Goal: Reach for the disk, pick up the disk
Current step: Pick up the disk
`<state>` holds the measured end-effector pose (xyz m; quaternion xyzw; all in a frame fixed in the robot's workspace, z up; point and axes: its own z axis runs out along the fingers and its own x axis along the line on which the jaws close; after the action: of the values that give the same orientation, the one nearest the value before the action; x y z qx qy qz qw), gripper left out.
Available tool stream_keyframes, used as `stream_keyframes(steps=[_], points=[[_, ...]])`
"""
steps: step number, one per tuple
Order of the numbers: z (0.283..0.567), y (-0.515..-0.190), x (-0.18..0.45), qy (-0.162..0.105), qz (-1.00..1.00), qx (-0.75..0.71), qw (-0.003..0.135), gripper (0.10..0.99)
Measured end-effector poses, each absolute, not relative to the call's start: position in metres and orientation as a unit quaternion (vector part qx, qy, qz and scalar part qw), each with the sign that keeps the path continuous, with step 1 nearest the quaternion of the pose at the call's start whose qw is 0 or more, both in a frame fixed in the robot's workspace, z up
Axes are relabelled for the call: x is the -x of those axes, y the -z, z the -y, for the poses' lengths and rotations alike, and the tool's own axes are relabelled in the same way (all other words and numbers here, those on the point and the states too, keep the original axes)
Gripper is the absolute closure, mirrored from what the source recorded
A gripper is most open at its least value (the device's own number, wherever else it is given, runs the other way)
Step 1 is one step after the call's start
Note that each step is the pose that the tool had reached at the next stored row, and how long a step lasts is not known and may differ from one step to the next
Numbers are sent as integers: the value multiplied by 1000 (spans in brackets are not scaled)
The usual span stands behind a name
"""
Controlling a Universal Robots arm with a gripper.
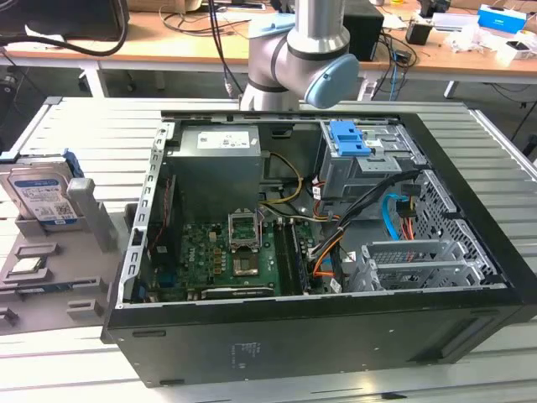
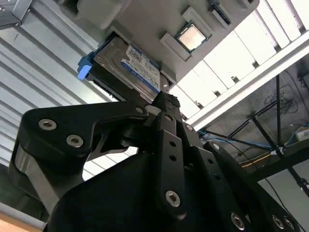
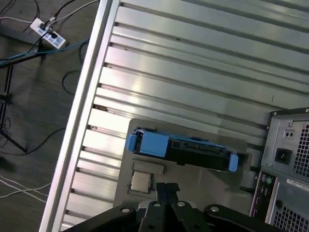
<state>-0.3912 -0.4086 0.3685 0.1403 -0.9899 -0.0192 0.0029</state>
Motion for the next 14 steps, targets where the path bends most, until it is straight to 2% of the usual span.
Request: stream_keyframes(steps=[14], points=[[409,-369,391,19,955,-296,6,980]])
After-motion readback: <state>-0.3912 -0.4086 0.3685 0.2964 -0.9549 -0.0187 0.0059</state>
